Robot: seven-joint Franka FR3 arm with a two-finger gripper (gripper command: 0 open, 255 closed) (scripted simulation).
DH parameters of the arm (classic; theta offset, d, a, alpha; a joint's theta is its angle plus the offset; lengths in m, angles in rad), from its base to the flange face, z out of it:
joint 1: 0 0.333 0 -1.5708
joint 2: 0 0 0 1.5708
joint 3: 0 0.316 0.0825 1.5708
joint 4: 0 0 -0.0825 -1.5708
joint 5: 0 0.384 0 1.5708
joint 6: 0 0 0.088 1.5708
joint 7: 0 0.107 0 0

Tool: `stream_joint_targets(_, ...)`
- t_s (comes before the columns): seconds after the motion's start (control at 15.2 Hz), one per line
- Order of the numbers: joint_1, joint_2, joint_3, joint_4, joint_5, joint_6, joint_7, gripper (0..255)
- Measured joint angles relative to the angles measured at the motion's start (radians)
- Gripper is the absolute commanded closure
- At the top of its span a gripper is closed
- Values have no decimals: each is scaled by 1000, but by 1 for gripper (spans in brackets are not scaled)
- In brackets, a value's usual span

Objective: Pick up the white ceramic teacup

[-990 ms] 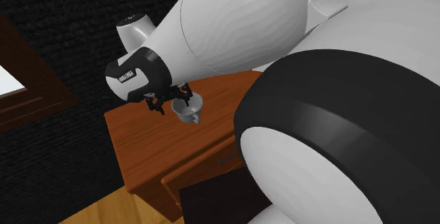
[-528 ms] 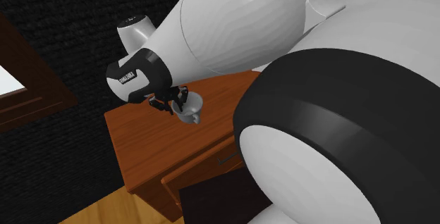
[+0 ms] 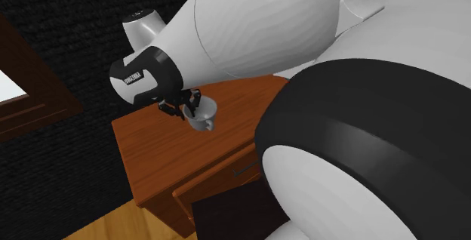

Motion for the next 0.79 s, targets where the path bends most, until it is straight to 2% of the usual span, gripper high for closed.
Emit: stream_joint_targets(0.79, 1, -62, -5, 100, 28, -156, -30, 255)
